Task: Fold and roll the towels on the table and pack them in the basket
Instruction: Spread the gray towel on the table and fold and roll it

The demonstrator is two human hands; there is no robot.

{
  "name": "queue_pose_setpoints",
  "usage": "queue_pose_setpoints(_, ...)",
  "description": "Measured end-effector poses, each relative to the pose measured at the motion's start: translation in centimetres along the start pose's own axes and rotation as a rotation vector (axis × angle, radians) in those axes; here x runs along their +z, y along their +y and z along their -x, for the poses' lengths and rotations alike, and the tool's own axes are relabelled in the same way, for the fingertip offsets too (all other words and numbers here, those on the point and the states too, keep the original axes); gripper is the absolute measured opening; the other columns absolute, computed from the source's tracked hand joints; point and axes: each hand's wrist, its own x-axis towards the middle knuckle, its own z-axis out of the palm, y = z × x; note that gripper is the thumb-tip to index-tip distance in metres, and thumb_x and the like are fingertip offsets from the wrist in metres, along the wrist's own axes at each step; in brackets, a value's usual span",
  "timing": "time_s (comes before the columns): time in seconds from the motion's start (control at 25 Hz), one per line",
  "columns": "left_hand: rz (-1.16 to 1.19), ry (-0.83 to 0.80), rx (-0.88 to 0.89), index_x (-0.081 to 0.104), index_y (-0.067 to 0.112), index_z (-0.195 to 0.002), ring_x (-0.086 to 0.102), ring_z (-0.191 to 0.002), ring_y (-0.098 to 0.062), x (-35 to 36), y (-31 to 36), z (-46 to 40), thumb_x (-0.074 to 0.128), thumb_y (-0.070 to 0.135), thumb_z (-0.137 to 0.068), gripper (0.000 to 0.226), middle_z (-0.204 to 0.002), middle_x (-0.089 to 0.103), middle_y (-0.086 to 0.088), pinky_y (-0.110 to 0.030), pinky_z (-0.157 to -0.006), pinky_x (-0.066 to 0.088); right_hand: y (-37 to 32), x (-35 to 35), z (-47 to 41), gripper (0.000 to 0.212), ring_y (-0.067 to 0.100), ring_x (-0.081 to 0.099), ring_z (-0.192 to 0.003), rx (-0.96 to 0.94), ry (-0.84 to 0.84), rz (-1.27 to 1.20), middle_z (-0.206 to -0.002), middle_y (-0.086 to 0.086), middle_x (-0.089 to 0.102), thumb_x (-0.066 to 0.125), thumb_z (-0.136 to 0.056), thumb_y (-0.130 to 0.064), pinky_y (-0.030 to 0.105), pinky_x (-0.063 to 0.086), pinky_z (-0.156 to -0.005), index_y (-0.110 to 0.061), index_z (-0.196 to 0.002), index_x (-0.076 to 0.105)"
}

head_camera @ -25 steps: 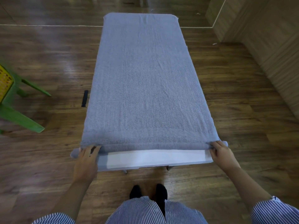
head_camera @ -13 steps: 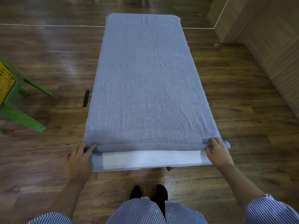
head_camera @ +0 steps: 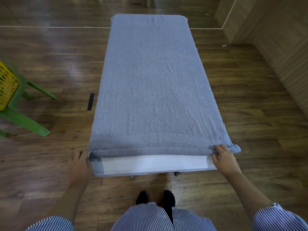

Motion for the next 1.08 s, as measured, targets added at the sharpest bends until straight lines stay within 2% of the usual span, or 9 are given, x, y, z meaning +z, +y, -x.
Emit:
queue_pose_setpoints(0.12, -0.136, 0.049, 0.155, 0.064, -0.007, -0.093, 0.054, -0.081, -0.043, 0.4, -1.2, -0.6, 0.04, 0.01, -0.087, 0.03, -0.092, 0.059, -0.025, -0.055, -0.074, 0.042, -0.1, -0.1, 0.1, 0.011, 0.032, 0.056, -0.073, 0.015, -0.005, -0.008, -0.09, 0.01, 0.055, 0.056, -0.083, 0.001, 0.035, 0.043, -0.062, 0.0, -0.093, 0.06)
queue_pose_setpoints(0.2, -0.183, 0.028, 0.16, 0.066, -0.006, -0.09, 0.055, -0.08, -0.043, 0.5, -1.1, -1.1, 0.038, 0.018, -0.089, 0.036, -0.089, 0.06, -0.024, -0.054, -0.073, 0.042, -0.2, -0.1, 0.1, 0.01, 0.031, 0.056, -0.073, 0.021, -0.008, -0.017, -0.088, 0.008, 0.054, 0.056, -0.083, 0.0, 0.036, 0.045, -0.062, 0.0, -0.093, 0.06)
queue_pose_setpoints(0.32, -0.212, 0.065, 0.07, 0.066, 0.003, -0.103, 0.054, -0.081, -0.045, 0.1, 0.3, -1.3, 0.06, 0.004, -0.085, 0.019, -0.101, 0.06, -0.023, -0.053, -0.068, 0.045, -0.3, -0.3, 0.2, 0.007, 0.029, 0.054, -0.07, 0.019, -0.01, -0.036, -0.085, 0.005, 0.052, 0.057, -0.083, -0.002, 0.036, 0.045, -0.061, -0.002, -0.09, 0.058)
queue_pose_setpoints(0.4, -0.184, 0.045, 0.208, 0.067, 0.003, -0.103, 0.055, -0.079, -0.044, 0.3, 1.2, -1.1, 0.066, -0.006, -0.076, 0.029, -0.102, 0.06, -0.023, -0.051, -0.061, 0.049, -0.4, -0.5, 0.5, 0.008, 0.026, 0.051, -0.069, 0.006, -0.014, -0.045, -0.086, 0.004, 0.051, 0.058, -0.083, -0.002, 0.033, 0.041, -0.06, -0.004, -0.091, 0.056)
queue_pose_setpoints(0.48, -0.156, 0.064, 0.418, 0.067, 0.001, -0.098, 0.058, -0.083, -0.04, 0.9, 1.6, -0.4, 0.054, 0.007, -0.084, 0.02, -0.098, 0.061, -0.018, -0.049, -0.063, 0.051, -0.3, -0.8, 0.7, 0.011, 0.024, 0.05, -0.069, 0.011, -0.033, -0.058, -0.089, 0.002, 0.05, 0.056, -0.085, -0.003, 0.033, 0.039, -0.061, -0.006, -0.095, 0.053)
queue_pose_setpoints(0.56, -0.153, 0.008, 0.487, 0.068, 0.005, -0.098, 0.06, -0.091, -0.034, 0.8, 2.0, 0.1, 0.045, 0.026, -0.086, 0.033, -0.1, 0.064, -0.011, -0.045, -0.072, 0.05, 0.2, -1.0, 0.8, 0.014, 0.023, 0.052, -0.071, -0.004, -0.055, -0.06, -0.093, 0.003, 0.052, 0.055, -0.086, -0.003, 0.033, 0.041, -0.064, -0.006, -0.099, 0.054)
queue_pose_setpoints(0.64, -0.178, -0.01, 0.482, 0.069, 0.007, -0.101, 0.062, -0.093, -0.031, 1.0, 2.1, 0.3, 0.044, 0.032, -0.085, 0.038, -0.101, 0.066, -0.008, -0.044, -0.078, 0.046, 0.9, -1.1, 0.9, 0.019, 0.025, 0.056, -0.077, -0.041, -0.072, -0.054, -0.098, 0.007, 0.056, 0.054, -0.086, 0.001, 0.034, 0.043, -0.069, -0.003, -0.104, 0.057)
queue_pose_setpoints(0.8, -0.217, -0.045, 0.411, 0.07, 0.009, -0.096, 0.064, -0.085, -0.031, 0.7, 2.8, 0.3, 0.04, 0.019, -0.083, 0.034, -0.093, 0.068, -0.007, -0.043, -0.071, 0.044, 1.0, -1.7, 0.6, 0.02, 0.022, 0.055, -0.083, -0.05, -0.064, -0.073, -0.096, 0.005, 0.058, 0.05, -0.09, 0.001, 0.029, 0.039, -0.075, 0.0, -0.107, 0.061)
queue_pose_setpoints(1.08, -0.267, -0.155, 0.415, 0.065, 0.017, -0.084, 0.06, -0.077, -0.027, -0.9, 1.1, 0.7, 0.034, 0.023, -0.078, 0.032, -0.084, 0.063, -0.001, -0.041, -0.066, 0.036, 1.5, -1.7, -0.6, 0.008, 0.023, 0.055, -0.073, -0.049, -0.167, -0.042, -0.083, 0.003, 0.055, 0.05, -0.09, -0.006, 0.035, 0.046, -0.067, -0.004, -0.086, 0.057)
